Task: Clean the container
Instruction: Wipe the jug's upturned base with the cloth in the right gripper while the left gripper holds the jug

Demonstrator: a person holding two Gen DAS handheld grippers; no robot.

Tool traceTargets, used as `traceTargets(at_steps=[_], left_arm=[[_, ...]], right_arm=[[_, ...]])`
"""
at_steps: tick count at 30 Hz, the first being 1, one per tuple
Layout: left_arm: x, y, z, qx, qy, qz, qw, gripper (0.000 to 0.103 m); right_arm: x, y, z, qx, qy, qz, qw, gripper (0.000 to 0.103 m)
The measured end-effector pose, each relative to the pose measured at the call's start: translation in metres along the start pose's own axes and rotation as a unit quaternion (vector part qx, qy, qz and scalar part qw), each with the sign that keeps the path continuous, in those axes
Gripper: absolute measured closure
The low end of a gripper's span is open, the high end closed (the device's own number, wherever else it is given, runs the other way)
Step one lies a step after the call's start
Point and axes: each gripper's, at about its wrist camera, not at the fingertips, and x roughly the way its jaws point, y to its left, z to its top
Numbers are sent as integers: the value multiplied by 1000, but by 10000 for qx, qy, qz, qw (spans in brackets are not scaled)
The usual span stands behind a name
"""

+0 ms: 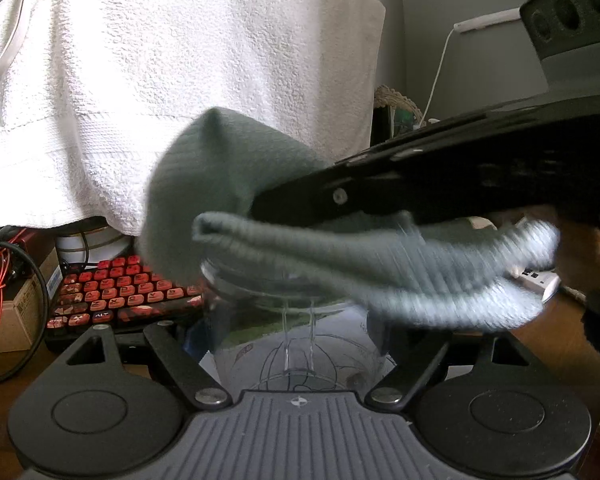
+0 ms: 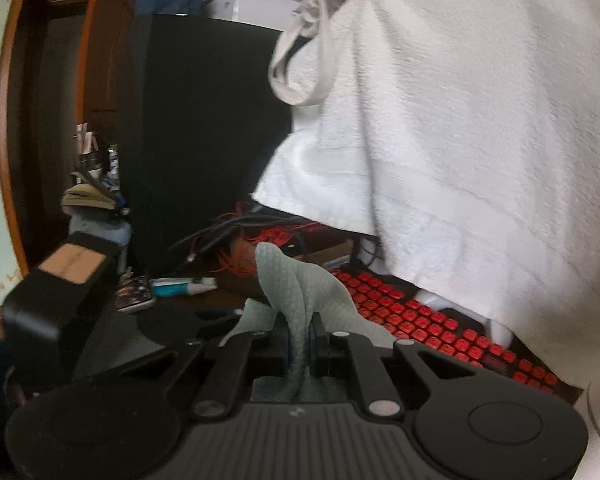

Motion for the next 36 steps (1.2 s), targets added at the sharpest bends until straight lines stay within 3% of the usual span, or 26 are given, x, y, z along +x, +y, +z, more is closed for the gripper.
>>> traceTargets(at_steps=[8, 16, 22, 27, 36], left_arm=[[0, -1, 1, 3, 0, 8, 10000, 20], [-2, -1, 1, -17, 6, -13, 10000, 21], [-1, -2, 1, -2, 9, -11, 10000, 21], [-2, -3, 1, -1, 10, -11, 10000, 20], [-2, 0, 1, -48, 16, -3, 10000, 20]], right_arm=[[5, -7, 1, 55, -22, -297, 9995, 95], [-1, -7, -1, 489, 3, 636, 9968, 94], [-3, -4, -3, 472, -28, 776, 9959, 95], [-1, -2, -1, 114, -60, 225, 9997, 95], [1, -10, -3, 239, -87, -126, 9996, 94]])
